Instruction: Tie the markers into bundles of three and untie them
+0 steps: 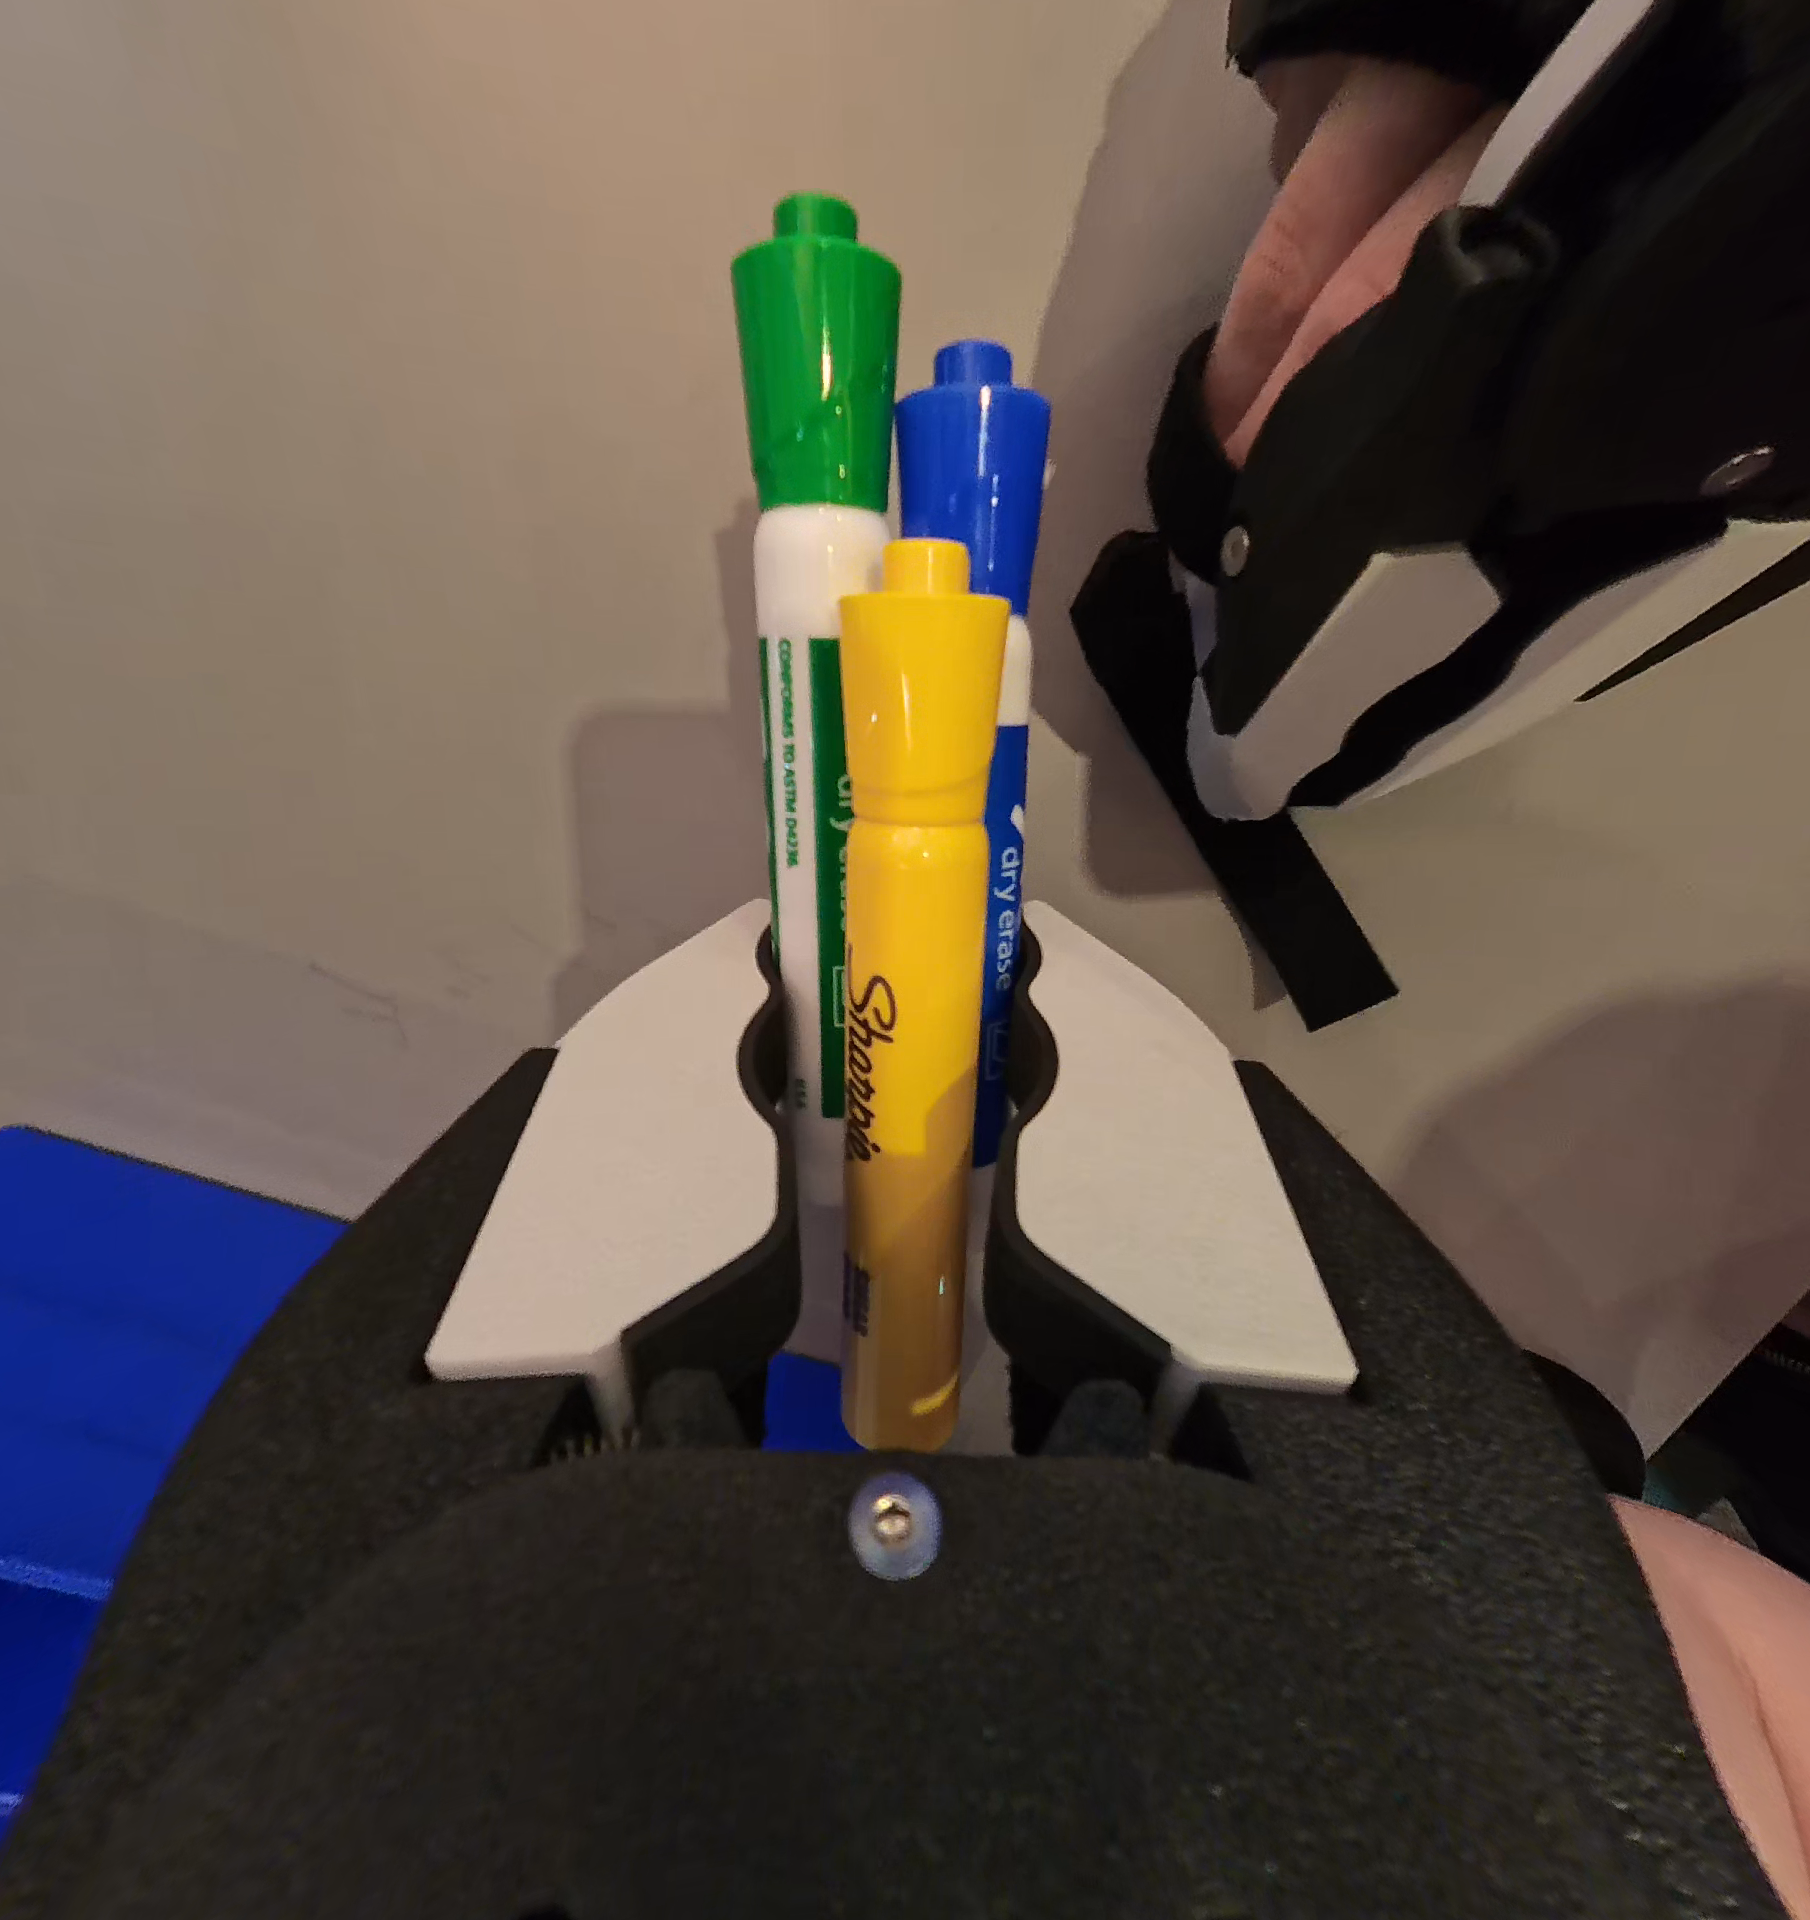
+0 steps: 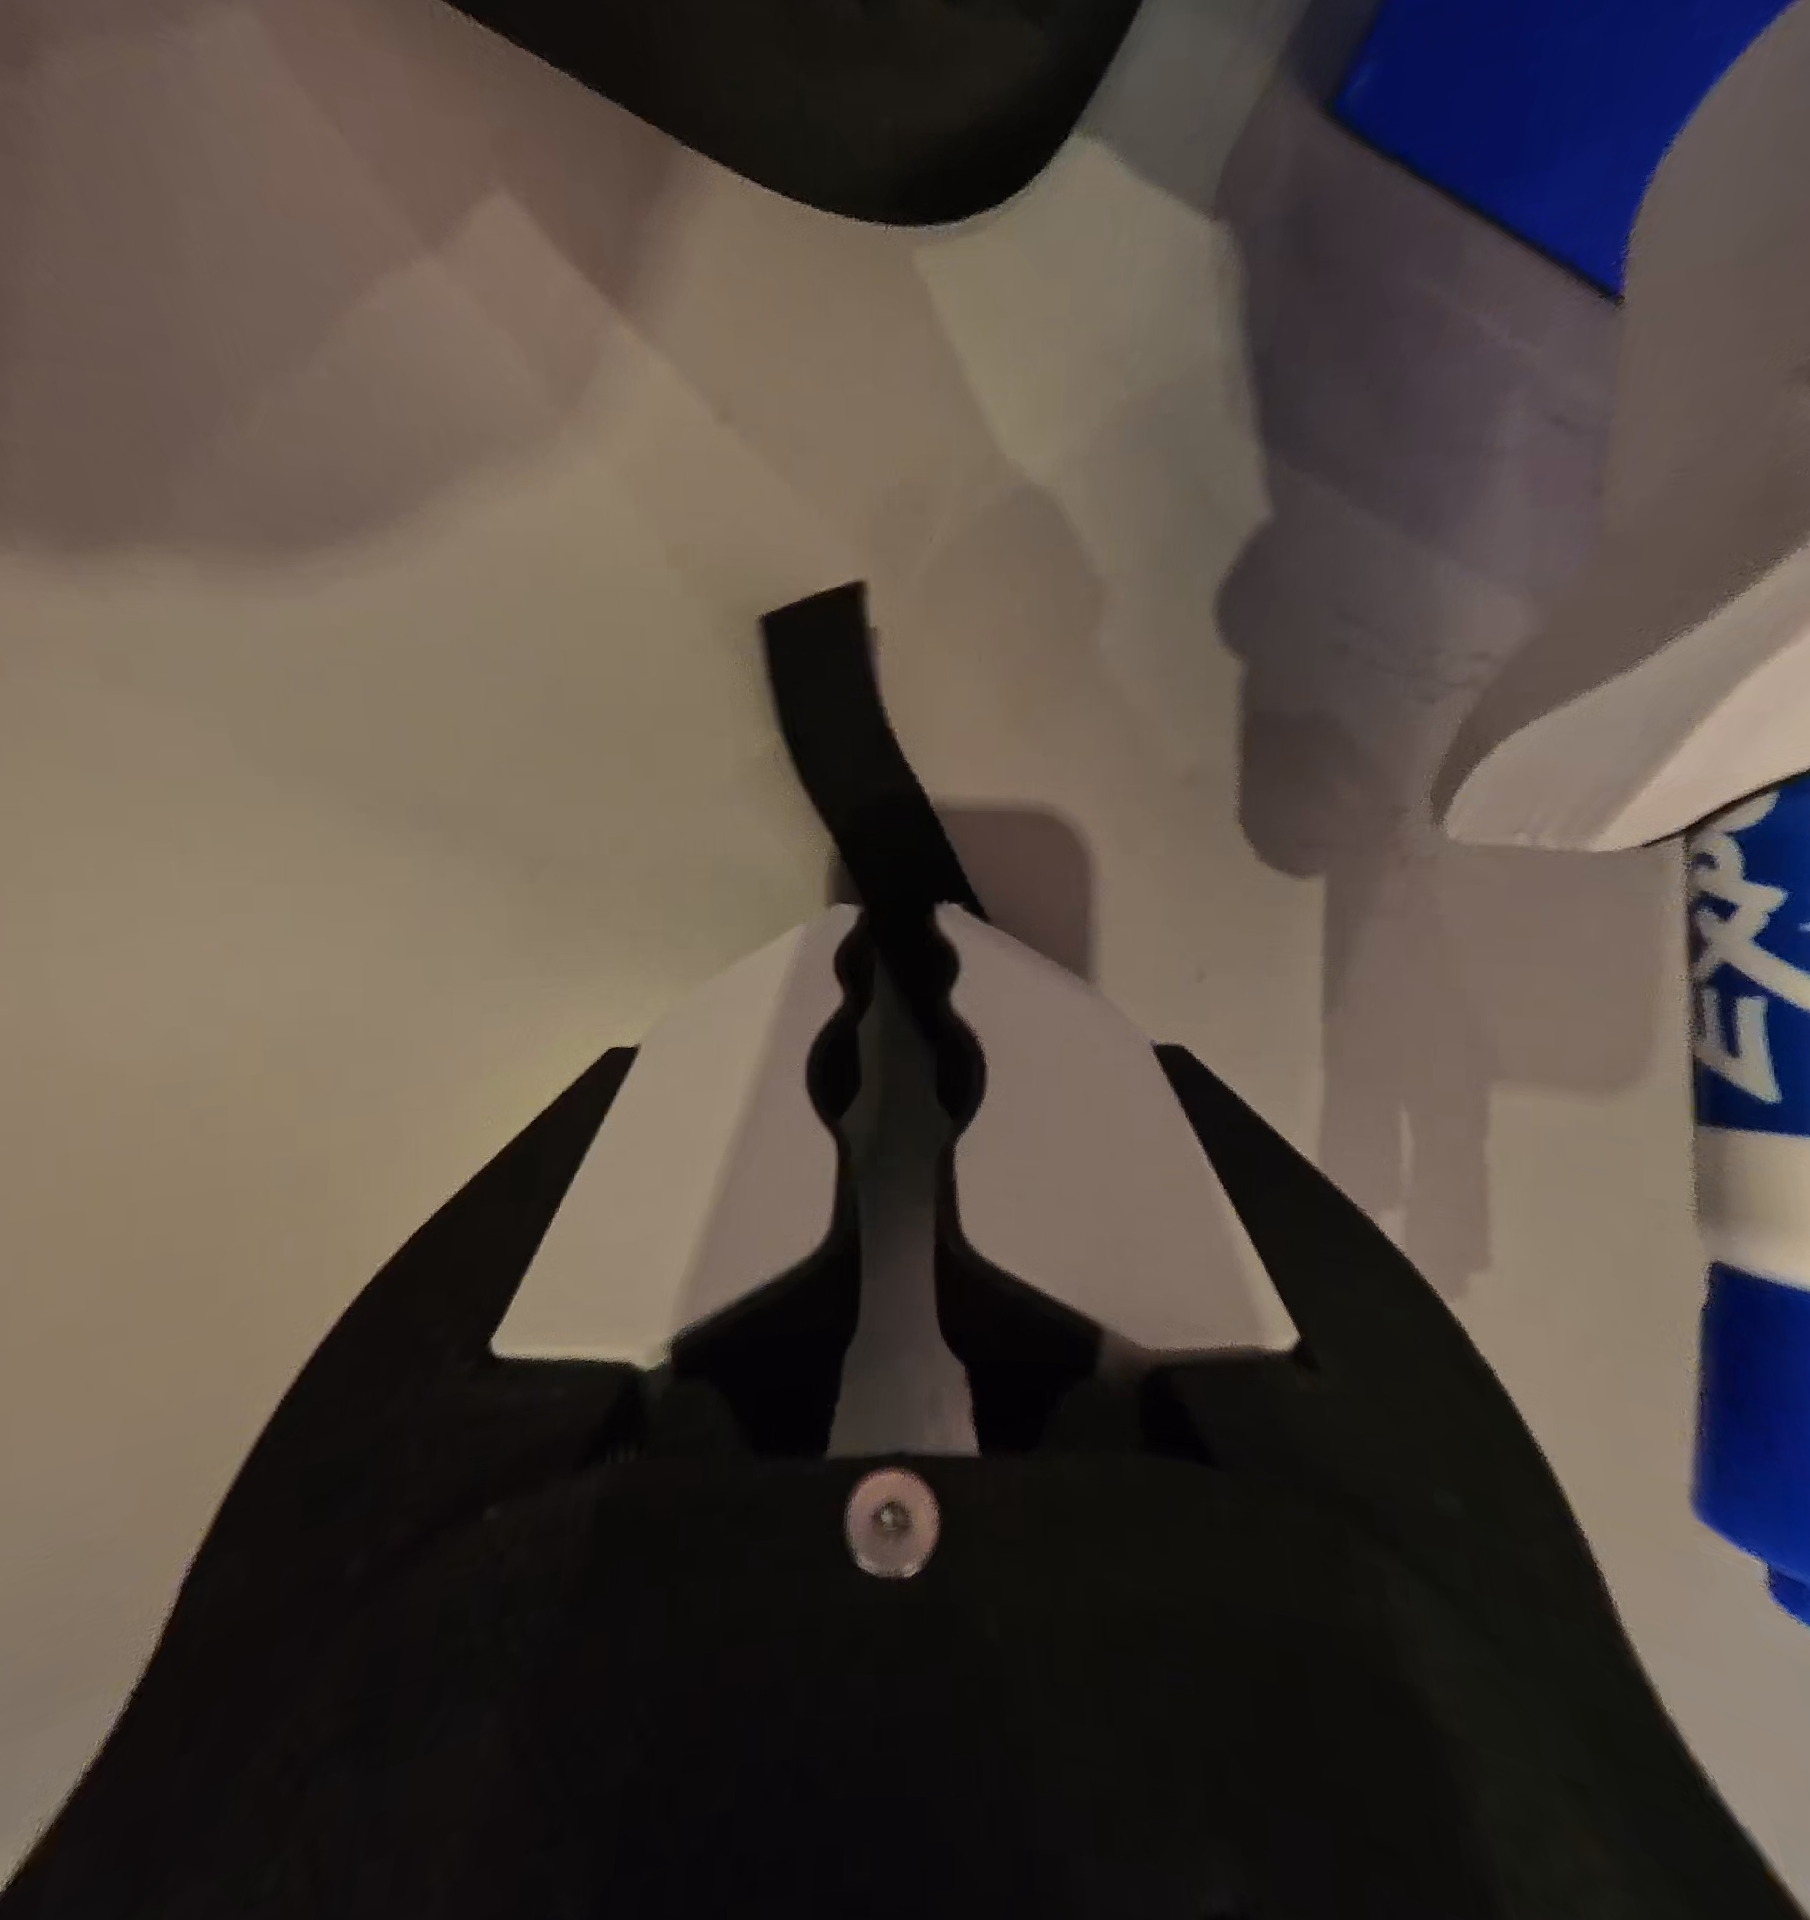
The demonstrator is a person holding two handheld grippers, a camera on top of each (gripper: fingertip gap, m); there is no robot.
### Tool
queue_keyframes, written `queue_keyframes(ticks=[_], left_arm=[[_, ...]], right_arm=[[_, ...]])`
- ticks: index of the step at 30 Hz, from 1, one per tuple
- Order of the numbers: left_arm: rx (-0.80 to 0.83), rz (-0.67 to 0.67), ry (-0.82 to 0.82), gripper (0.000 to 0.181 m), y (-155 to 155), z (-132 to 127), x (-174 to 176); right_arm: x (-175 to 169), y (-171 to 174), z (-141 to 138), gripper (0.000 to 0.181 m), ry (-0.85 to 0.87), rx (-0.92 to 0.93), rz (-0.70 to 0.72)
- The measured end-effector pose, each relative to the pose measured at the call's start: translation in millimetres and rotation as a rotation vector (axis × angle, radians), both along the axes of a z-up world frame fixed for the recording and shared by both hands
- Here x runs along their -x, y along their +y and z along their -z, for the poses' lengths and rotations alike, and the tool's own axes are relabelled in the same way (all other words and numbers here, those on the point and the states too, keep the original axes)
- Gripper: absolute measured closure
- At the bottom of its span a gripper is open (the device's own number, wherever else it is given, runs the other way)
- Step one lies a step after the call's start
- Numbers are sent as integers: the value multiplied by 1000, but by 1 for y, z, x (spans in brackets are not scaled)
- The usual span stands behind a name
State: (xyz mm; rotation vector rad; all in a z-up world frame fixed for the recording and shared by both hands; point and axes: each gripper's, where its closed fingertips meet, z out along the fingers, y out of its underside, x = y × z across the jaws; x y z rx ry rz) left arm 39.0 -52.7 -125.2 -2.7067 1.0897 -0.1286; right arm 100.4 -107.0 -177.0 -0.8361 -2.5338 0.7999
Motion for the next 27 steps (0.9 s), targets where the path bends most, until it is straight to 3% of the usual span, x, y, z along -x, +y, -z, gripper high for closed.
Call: queue_keyframes(ticks=[6,10,14,18,21,25,27], left_arm=[[-7,-5,-8,142,-1,-3,2],[-8,0,-5,142,-1,-3,3],[-17,8,6,142,1,-2,4],[-13,28,11,142,1,1,0],[9,45,37,142,-2,5,0],[8,51,51,142,0,8,-4],[3,57,49,143,1,8,-6]], right_arm=[[0,-2,-13,178,62,-20,15],[-4,-4,-34,178,87,86,72],[-10,-3,-88,178,134,471,204],[-9,36,-128,178,145,915,431],[-2,62,-131,179,101,1128,592],[11,63,-139,179,7,1404,640],[21,67,-135,179,-35,1440,719]])
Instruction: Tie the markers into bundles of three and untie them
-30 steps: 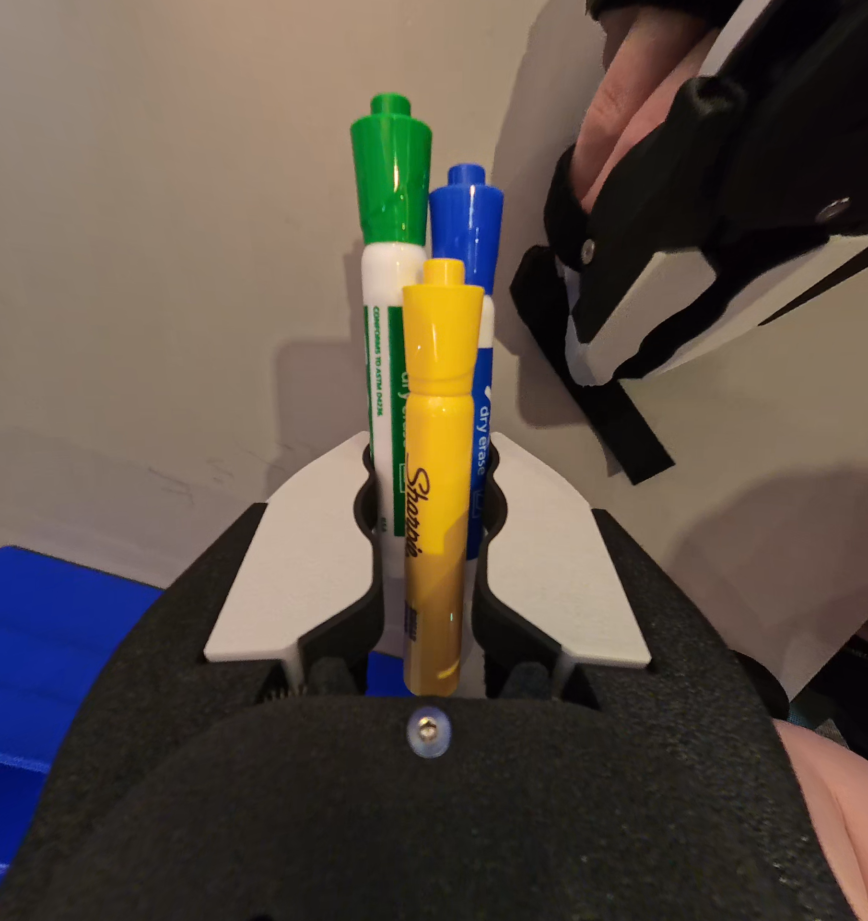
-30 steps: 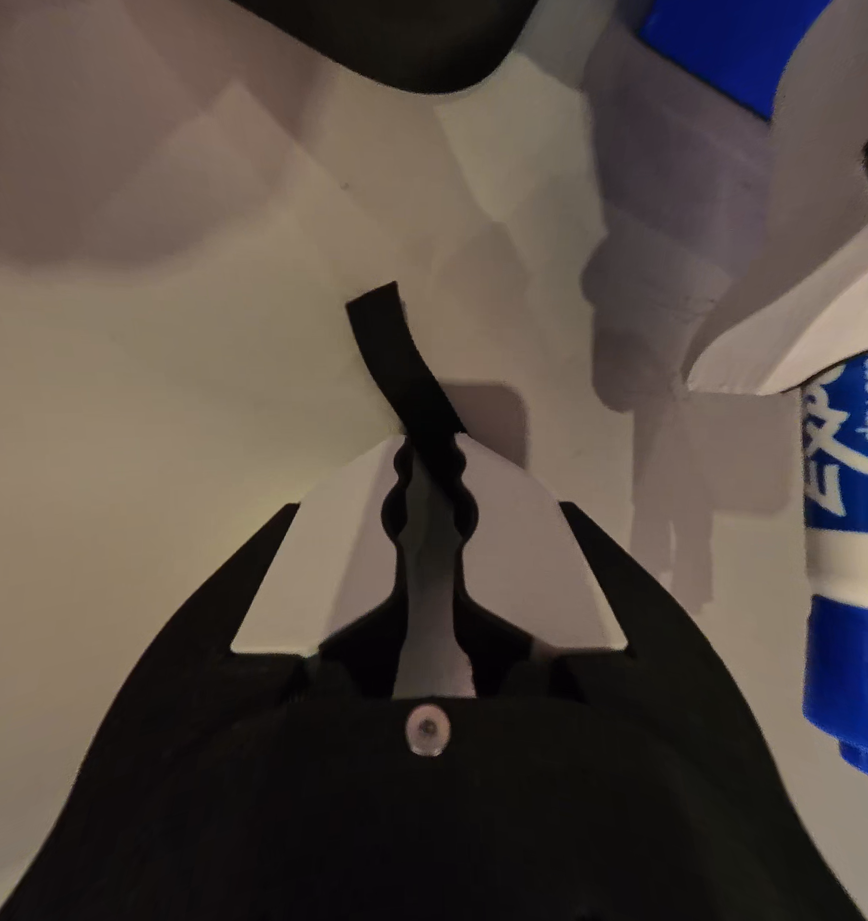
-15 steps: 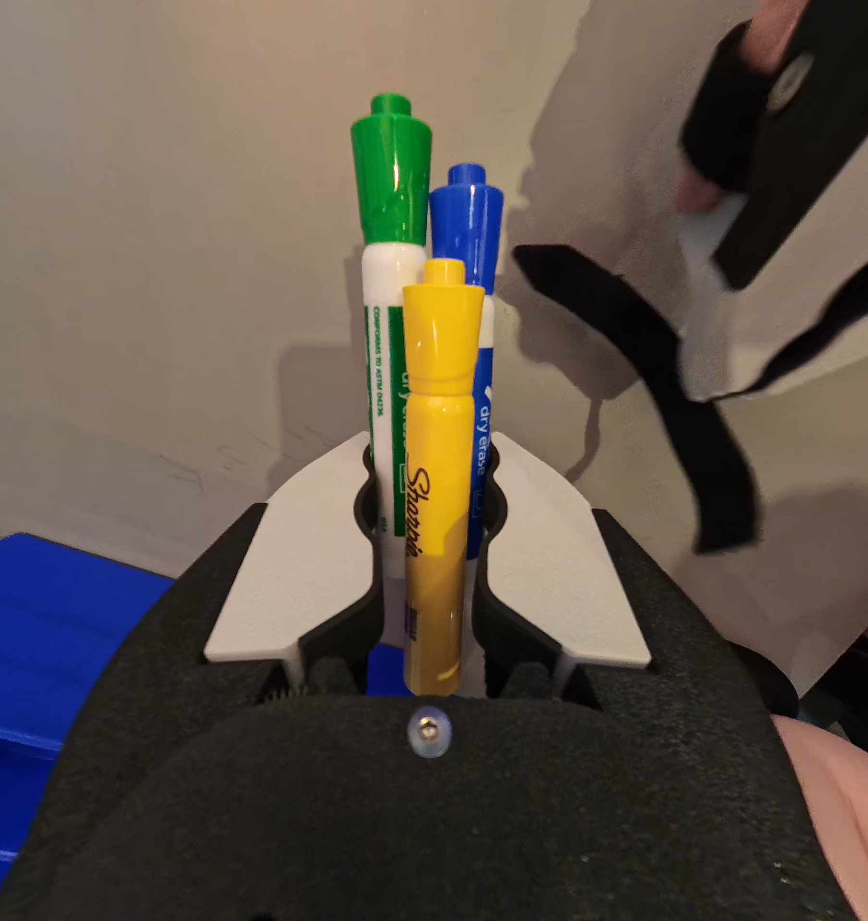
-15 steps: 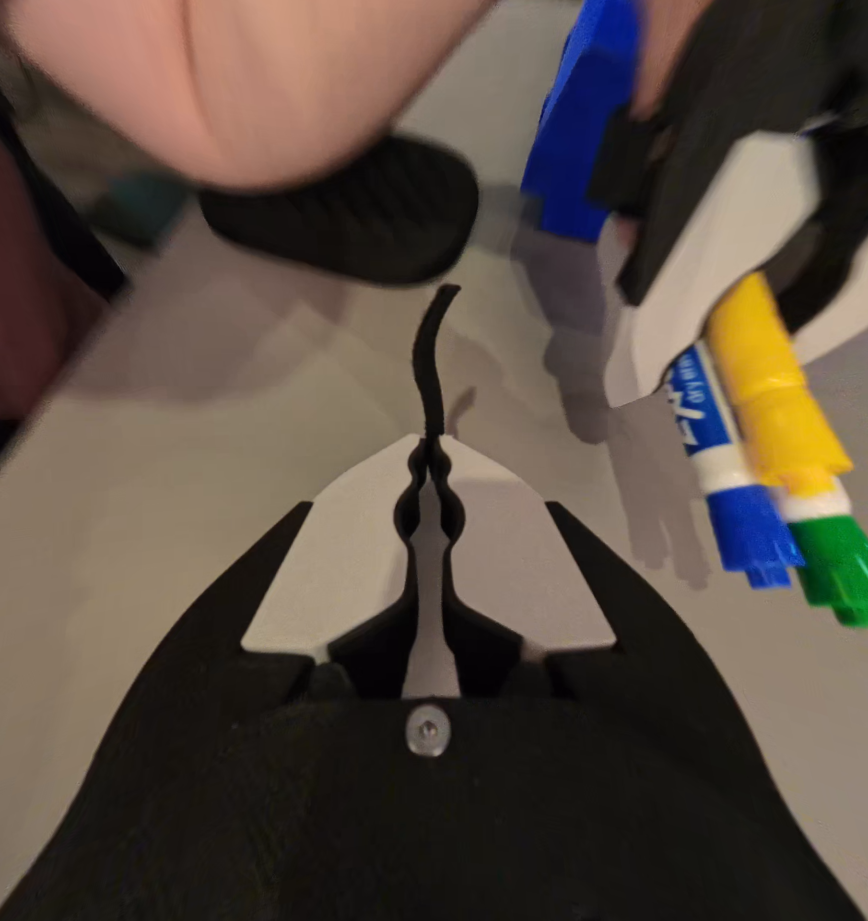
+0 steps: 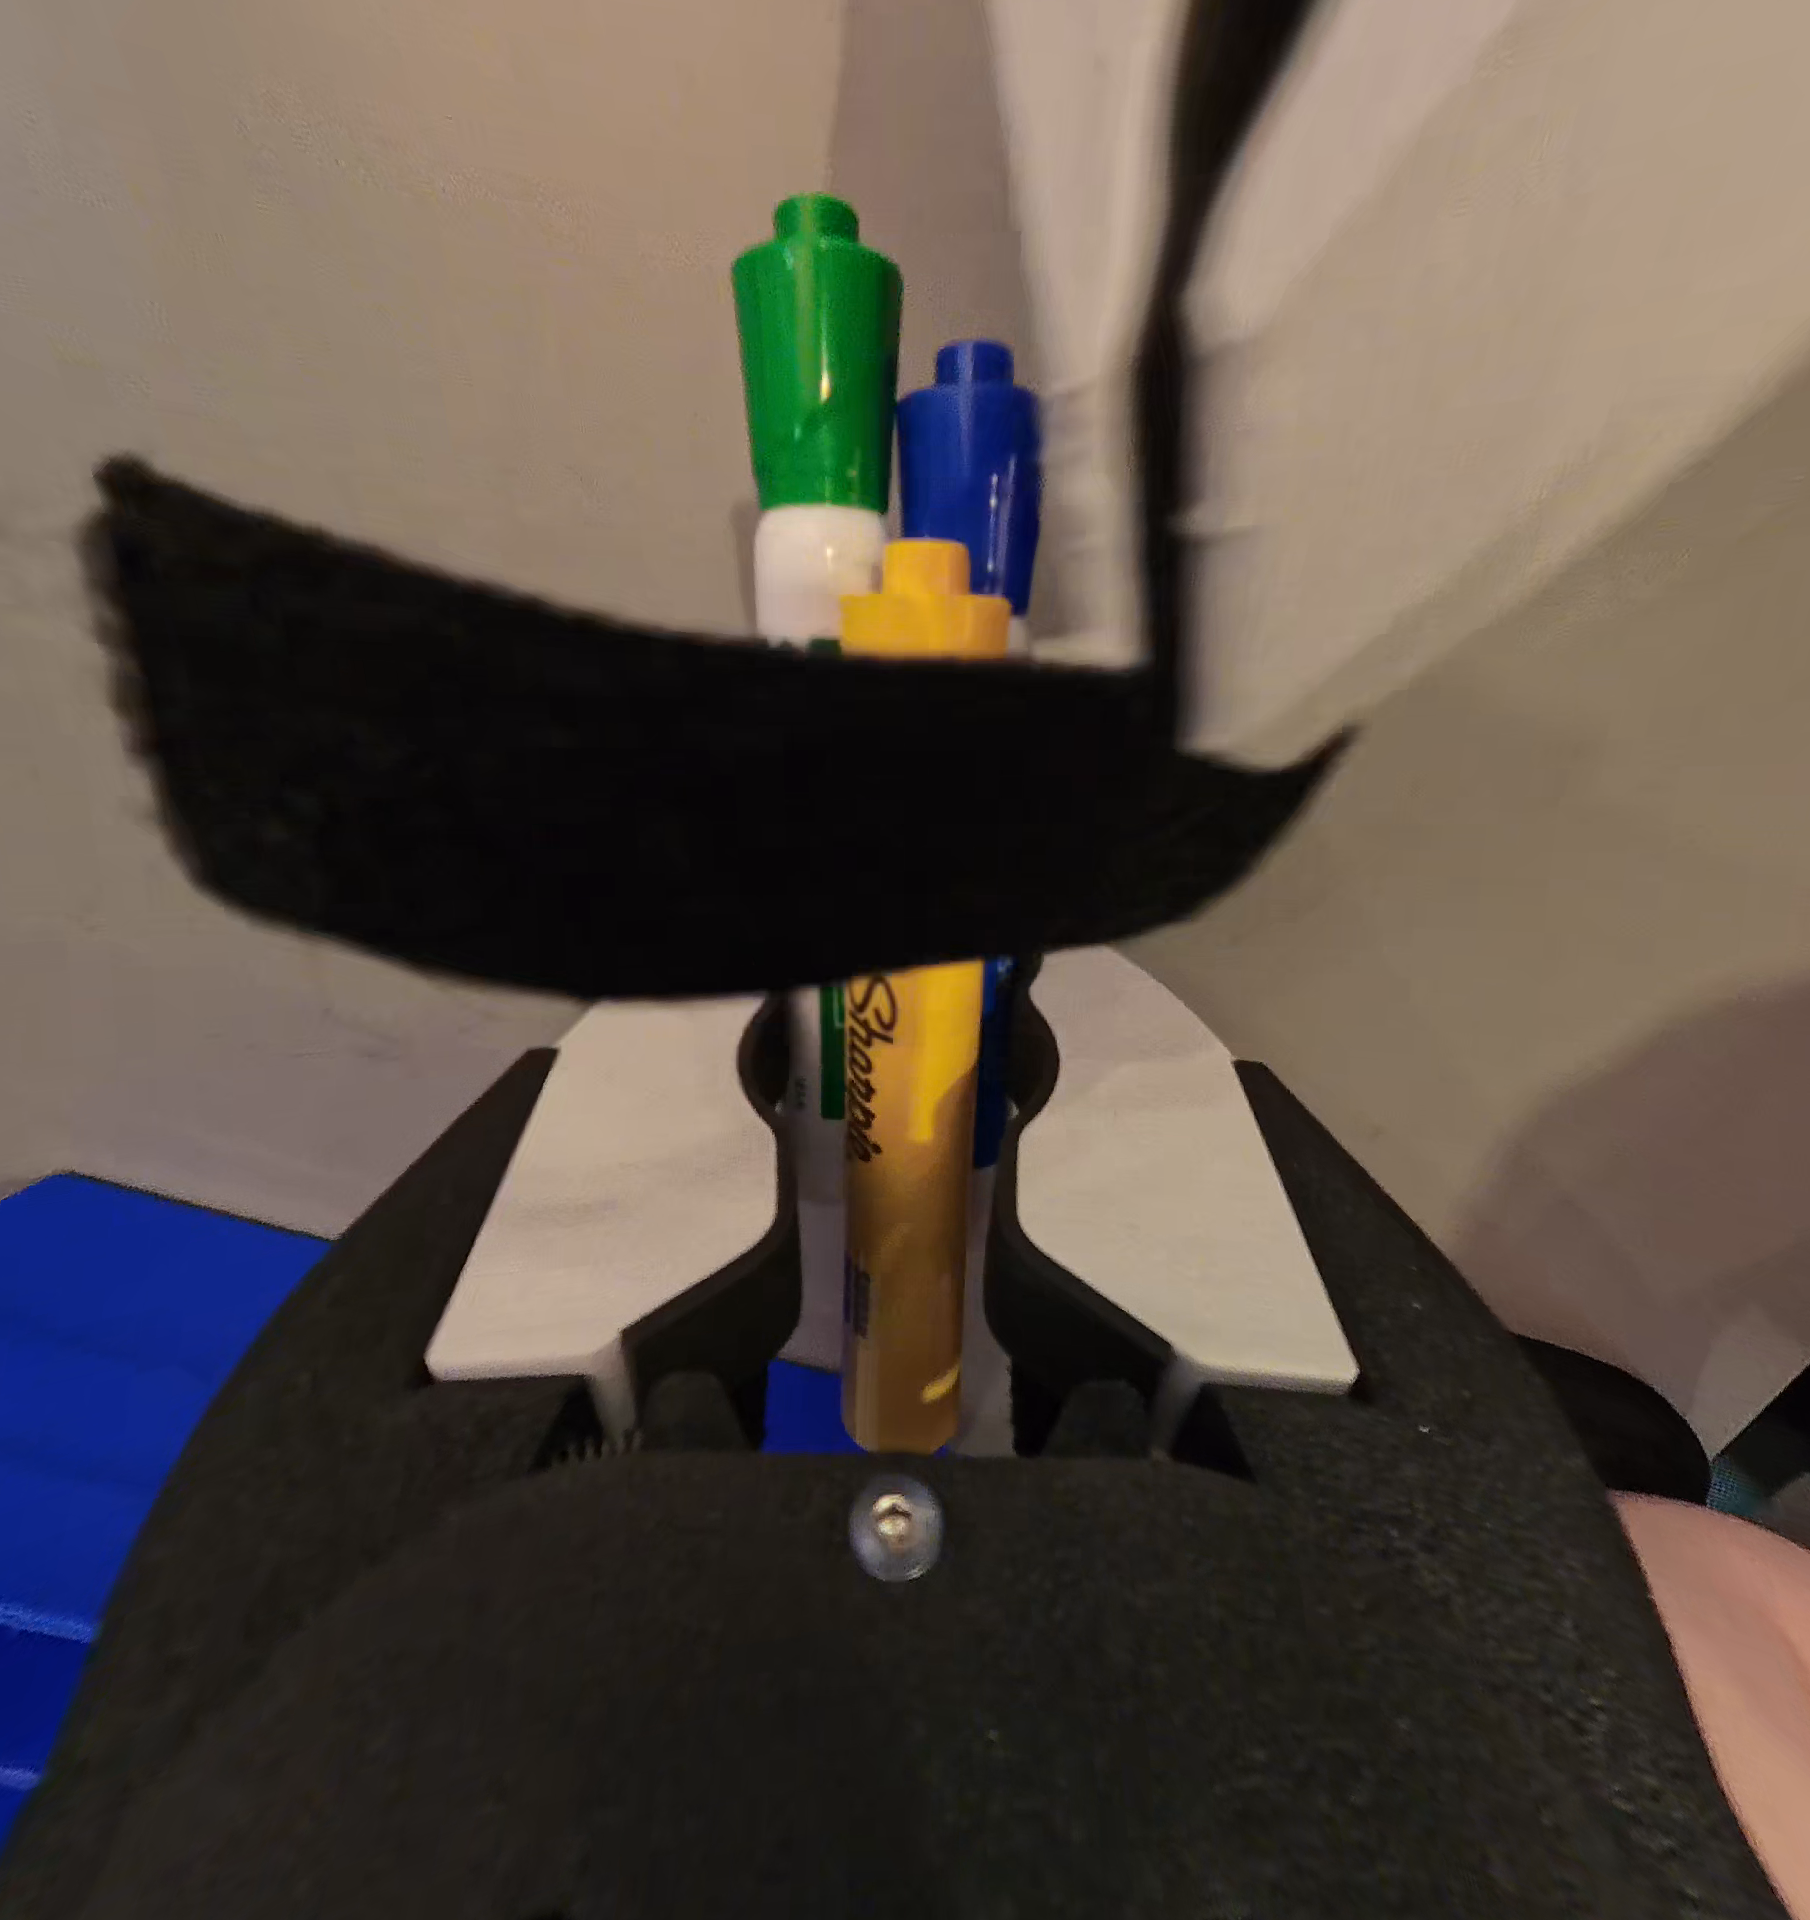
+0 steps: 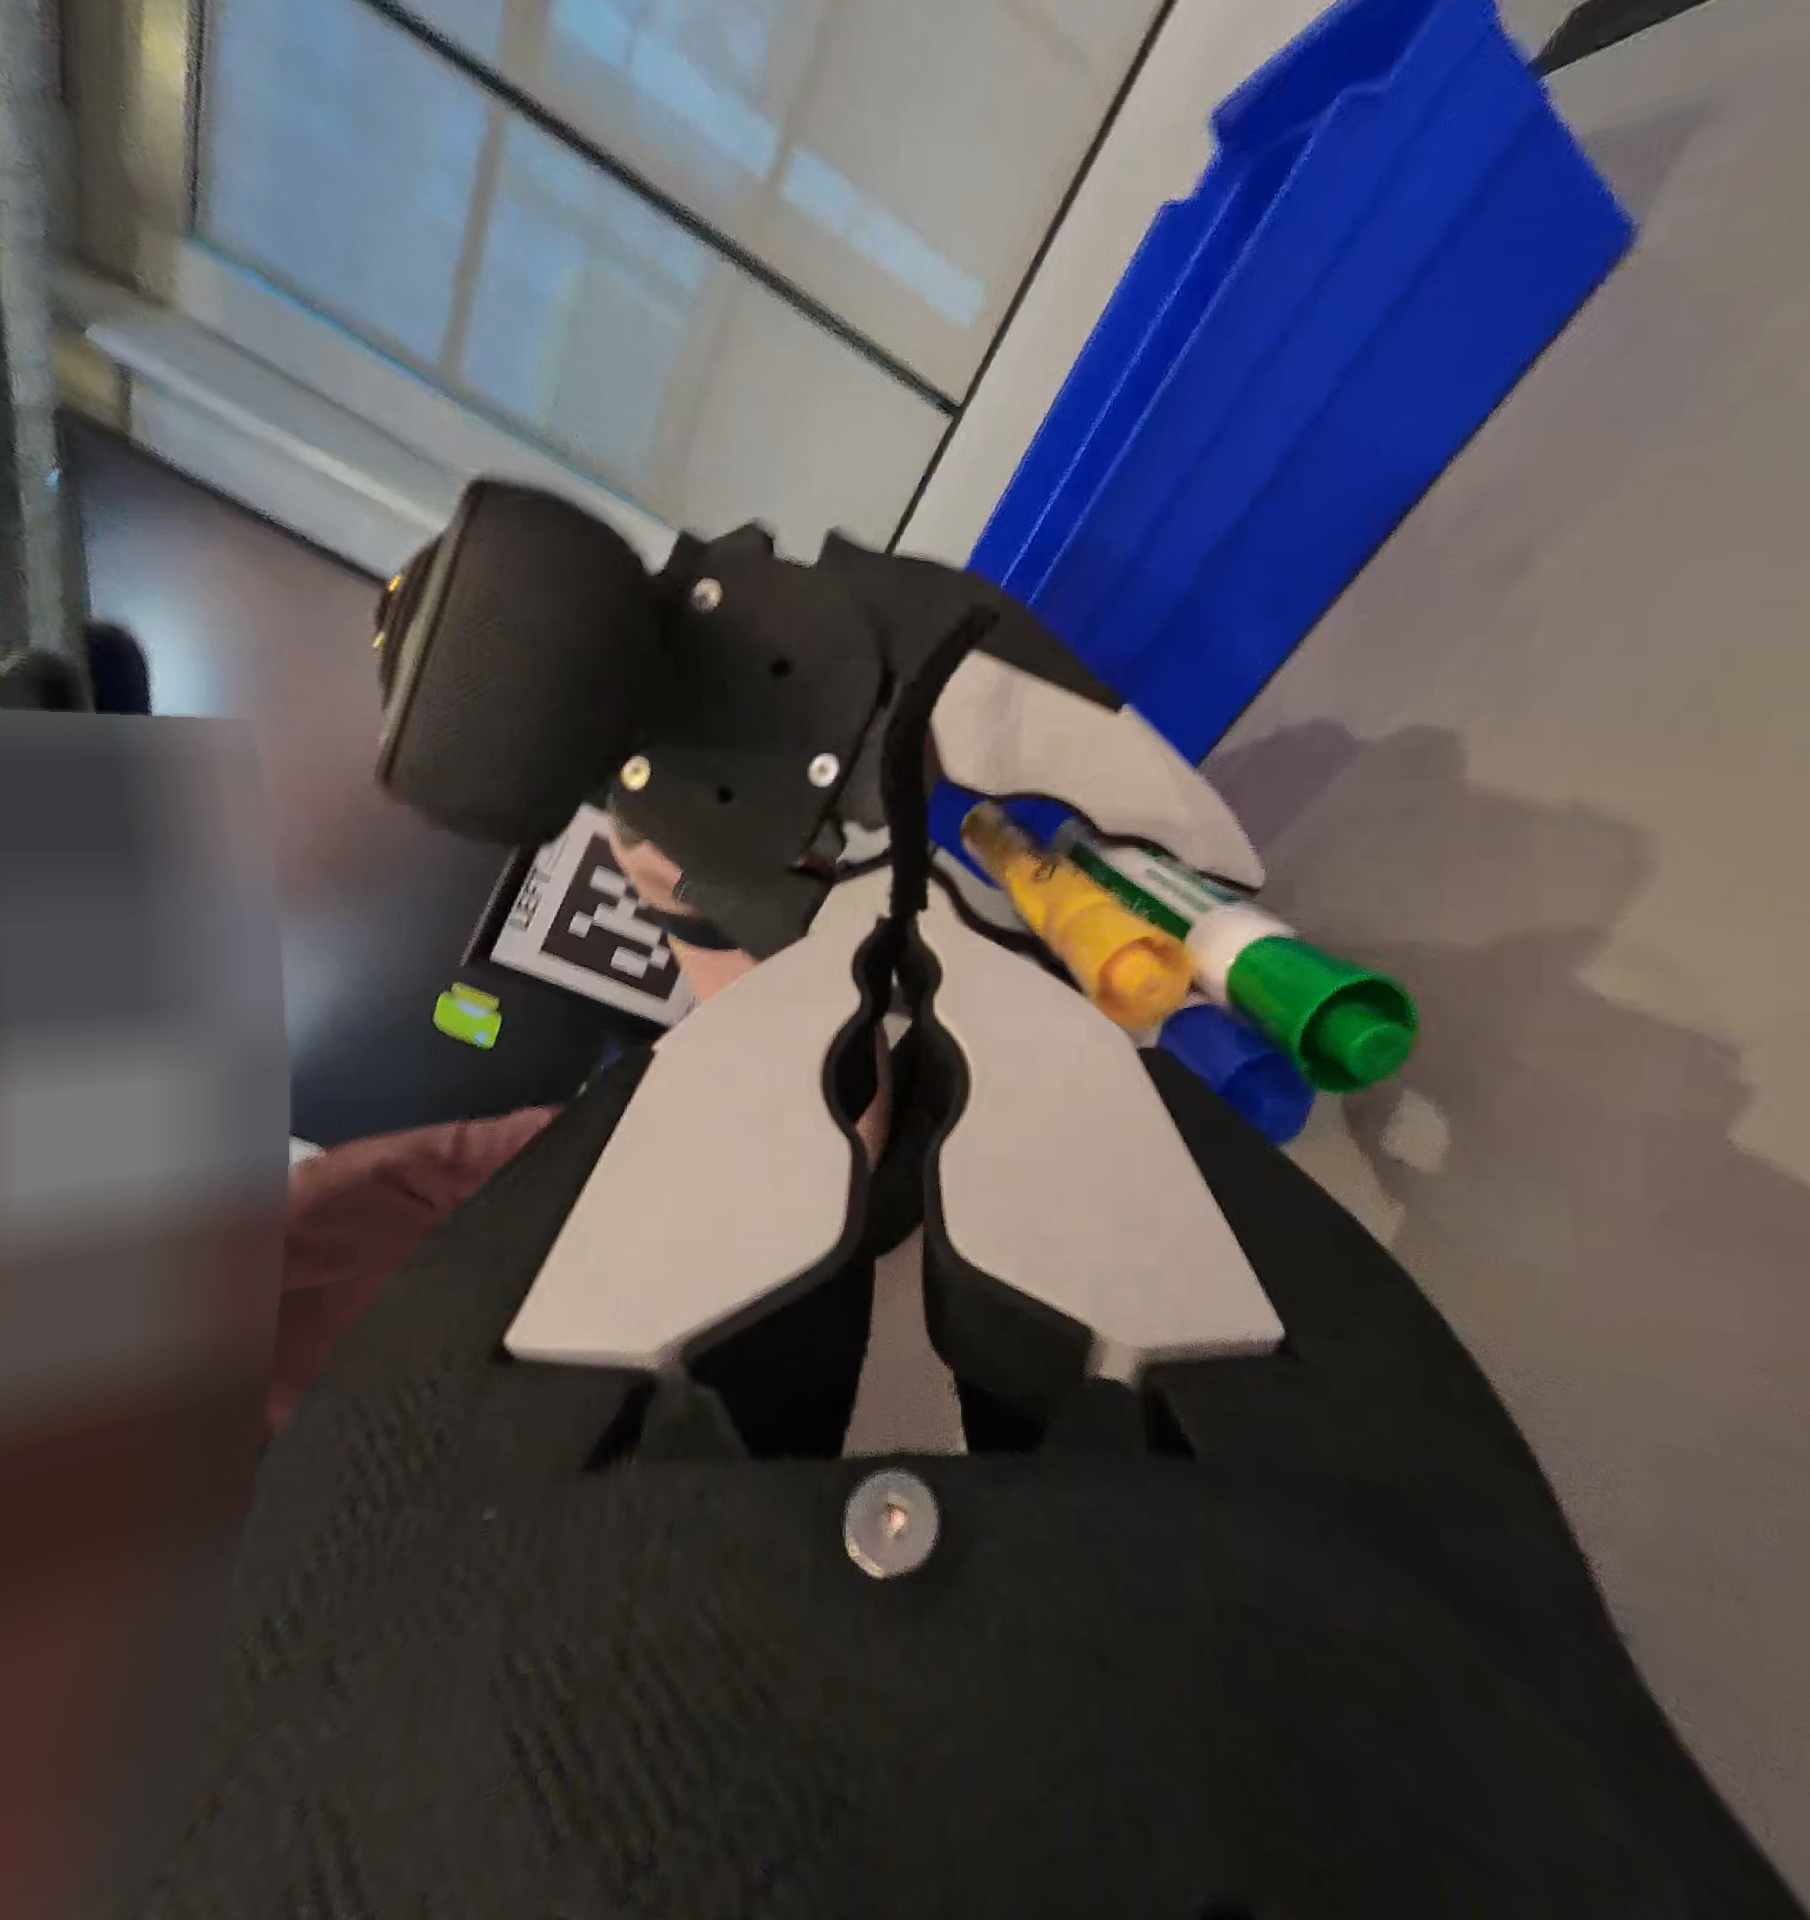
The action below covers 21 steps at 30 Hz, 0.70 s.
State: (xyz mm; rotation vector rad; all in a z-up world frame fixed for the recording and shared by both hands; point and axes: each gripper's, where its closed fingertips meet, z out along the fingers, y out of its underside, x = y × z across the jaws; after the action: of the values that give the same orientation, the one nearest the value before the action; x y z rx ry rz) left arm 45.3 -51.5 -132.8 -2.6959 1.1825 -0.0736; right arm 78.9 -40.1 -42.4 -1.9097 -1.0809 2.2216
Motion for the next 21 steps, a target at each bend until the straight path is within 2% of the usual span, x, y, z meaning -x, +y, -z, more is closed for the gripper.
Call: queue_keyframes(ticks=[4,14,21], left_arm=[[-6,8,-9,143,1,-1,-3],[-19,-14,-26,142,4,-3,-6],[-36,-32,-57,143,4,-9,-6]], right_arm=[[14,1,-4,178,-39,51,26],[30,2,14,178,-304,-91,51],[32,4,10,170,-339,-180,38]])
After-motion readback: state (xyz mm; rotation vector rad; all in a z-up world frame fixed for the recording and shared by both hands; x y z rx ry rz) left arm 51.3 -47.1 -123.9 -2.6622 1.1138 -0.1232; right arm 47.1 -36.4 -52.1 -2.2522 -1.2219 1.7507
